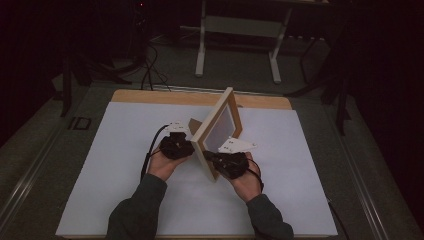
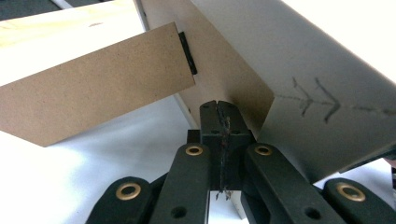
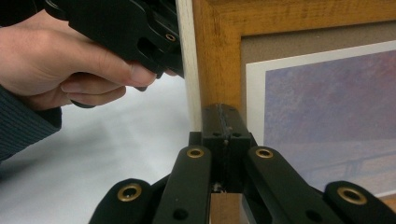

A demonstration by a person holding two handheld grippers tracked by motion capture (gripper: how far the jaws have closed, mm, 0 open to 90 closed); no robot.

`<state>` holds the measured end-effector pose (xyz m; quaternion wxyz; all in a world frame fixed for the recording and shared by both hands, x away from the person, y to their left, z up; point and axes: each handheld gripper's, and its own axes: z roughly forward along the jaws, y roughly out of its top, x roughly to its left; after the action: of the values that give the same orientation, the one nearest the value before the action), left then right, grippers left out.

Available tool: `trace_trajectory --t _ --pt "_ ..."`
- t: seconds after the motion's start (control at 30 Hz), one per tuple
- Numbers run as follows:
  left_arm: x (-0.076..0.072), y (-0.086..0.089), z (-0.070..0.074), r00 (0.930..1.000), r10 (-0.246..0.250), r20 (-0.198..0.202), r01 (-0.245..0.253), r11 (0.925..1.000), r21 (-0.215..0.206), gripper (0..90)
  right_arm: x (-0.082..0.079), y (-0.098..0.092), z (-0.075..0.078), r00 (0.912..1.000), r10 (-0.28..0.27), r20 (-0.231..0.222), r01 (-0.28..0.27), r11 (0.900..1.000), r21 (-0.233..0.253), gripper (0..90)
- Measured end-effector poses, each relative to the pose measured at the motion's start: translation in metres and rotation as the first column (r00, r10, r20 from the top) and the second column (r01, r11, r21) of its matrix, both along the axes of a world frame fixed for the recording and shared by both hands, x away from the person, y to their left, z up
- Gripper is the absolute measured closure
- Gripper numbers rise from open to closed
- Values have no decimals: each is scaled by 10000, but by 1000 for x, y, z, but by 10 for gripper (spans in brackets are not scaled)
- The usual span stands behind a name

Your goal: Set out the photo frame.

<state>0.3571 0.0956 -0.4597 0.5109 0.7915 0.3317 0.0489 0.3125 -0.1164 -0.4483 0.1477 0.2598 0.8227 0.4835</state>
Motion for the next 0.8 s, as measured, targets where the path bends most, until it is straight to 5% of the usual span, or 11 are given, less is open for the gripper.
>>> trace_trajectory --t 0.3,0.8 --pt "-7 1 4 9984 357 441 -375 9984 413 889 -1 1 -1 9998 183 82 -180 9992 -354 899" --pt "-21 19 12 9935 964 603 -1007 9923 724 649 1 -19 -7 9999 -147 -41 145 9986 -506 872"
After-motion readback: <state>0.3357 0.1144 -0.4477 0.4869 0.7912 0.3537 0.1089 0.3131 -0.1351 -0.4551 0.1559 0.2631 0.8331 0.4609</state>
